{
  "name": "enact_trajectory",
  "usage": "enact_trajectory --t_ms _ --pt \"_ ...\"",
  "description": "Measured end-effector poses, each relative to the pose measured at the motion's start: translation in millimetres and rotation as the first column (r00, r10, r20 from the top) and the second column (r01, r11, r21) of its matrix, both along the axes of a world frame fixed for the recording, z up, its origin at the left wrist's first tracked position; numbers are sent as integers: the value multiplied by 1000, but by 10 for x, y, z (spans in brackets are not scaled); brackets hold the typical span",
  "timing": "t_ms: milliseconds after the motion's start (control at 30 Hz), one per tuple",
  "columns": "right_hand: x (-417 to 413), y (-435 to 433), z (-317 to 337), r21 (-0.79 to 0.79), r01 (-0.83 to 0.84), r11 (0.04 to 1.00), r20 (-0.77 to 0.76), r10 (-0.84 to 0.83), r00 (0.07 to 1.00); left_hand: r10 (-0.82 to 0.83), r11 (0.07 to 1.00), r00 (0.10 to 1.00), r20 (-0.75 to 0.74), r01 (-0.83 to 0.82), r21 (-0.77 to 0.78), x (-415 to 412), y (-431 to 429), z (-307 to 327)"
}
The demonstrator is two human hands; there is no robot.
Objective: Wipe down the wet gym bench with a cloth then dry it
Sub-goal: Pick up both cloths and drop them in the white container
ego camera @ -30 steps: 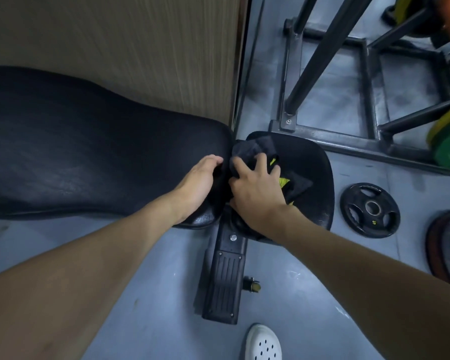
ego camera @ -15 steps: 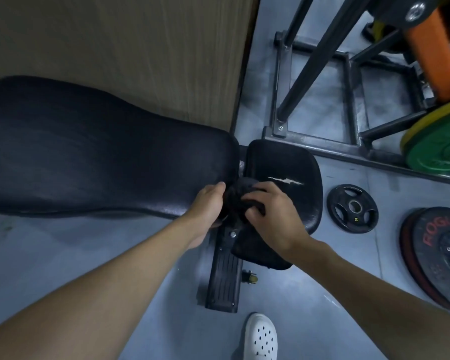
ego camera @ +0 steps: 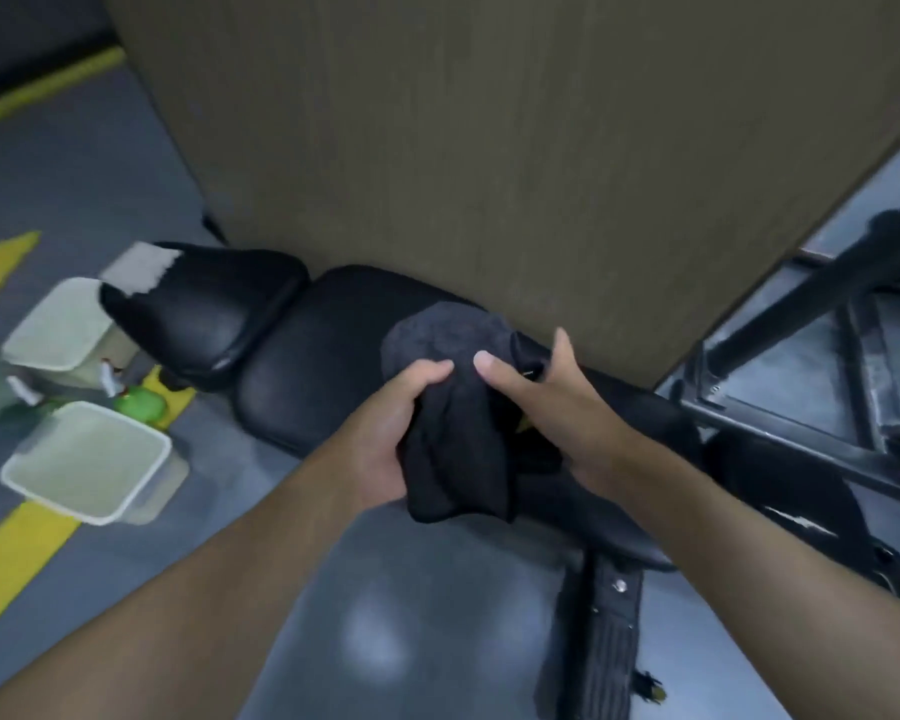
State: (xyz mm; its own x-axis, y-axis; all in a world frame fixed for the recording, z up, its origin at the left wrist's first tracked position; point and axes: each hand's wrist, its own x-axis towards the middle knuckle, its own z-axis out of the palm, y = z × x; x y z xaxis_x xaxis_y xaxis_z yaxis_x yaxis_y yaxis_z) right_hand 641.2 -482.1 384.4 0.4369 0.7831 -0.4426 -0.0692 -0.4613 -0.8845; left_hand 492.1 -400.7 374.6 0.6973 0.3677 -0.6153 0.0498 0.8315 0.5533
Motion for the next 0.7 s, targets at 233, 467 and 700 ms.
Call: enact_trajectory --t_ms 233,467,700 --pt "-1241 1249 447 52 -113 992 -421 124 898 355 837 901 -250 -186 515 -1231 1153 573" --pt "-1870 2220 359 43 -76 996 -290 86 953 483 755 837 -257 -250 606 -1867 2050 473" --pt "-1963 3542 -252 61 -37 997 -317 55 947 388 899 841 -377 -256 355 -2003 3454 -115"
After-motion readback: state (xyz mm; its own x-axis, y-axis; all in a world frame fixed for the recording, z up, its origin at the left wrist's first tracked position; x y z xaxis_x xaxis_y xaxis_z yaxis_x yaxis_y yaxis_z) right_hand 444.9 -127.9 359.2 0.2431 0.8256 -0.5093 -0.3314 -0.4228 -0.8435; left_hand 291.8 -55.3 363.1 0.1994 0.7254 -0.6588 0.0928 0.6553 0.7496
